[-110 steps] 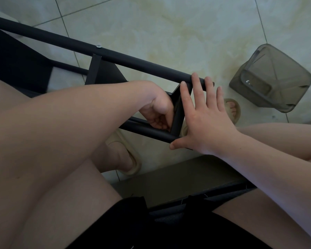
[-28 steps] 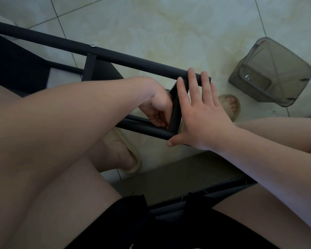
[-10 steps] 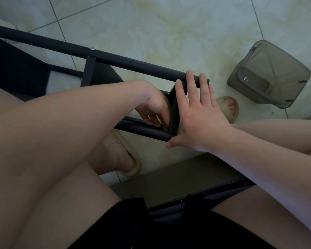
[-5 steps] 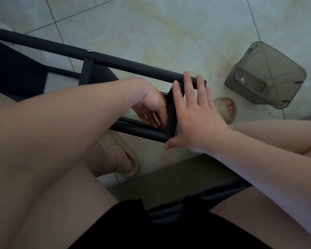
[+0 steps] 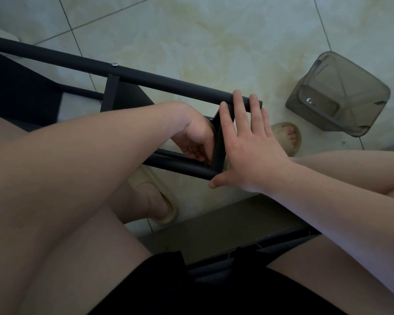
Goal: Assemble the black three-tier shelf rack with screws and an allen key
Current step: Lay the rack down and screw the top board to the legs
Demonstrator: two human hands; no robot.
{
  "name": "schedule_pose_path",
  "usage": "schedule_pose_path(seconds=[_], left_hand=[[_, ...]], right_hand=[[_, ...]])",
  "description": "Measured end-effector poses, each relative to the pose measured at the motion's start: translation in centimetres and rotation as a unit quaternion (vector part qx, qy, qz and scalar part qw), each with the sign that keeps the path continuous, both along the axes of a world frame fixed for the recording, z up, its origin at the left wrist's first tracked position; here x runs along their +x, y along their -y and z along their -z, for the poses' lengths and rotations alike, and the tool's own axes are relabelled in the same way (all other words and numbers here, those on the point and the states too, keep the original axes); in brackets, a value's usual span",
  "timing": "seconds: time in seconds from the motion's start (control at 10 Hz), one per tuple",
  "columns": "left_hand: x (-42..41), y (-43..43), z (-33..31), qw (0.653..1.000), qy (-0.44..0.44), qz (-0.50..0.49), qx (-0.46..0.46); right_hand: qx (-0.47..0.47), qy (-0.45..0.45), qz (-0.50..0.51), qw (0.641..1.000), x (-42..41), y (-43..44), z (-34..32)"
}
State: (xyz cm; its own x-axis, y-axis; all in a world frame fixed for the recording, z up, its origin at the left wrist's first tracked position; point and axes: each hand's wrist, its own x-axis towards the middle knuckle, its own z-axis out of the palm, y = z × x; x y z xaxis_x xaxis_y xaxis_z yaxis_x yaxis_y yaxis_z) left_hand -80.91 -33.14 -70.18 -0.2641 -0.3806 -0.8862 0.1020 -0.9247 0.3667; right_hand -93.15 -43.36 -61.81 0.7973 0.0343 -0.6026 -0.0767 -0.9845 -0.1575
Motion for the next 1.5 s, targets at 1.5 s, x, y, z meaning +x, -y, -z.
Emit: schedule_pose_path(seconds=[1.5], left_hand=[[0.19, 0.01, 0.03, 1.000, 0.004, 0.009, 0.006]], right_hand=[[0.002, -0.009, 0.004, 1.000, 0.09, -0.07, -0.22]])
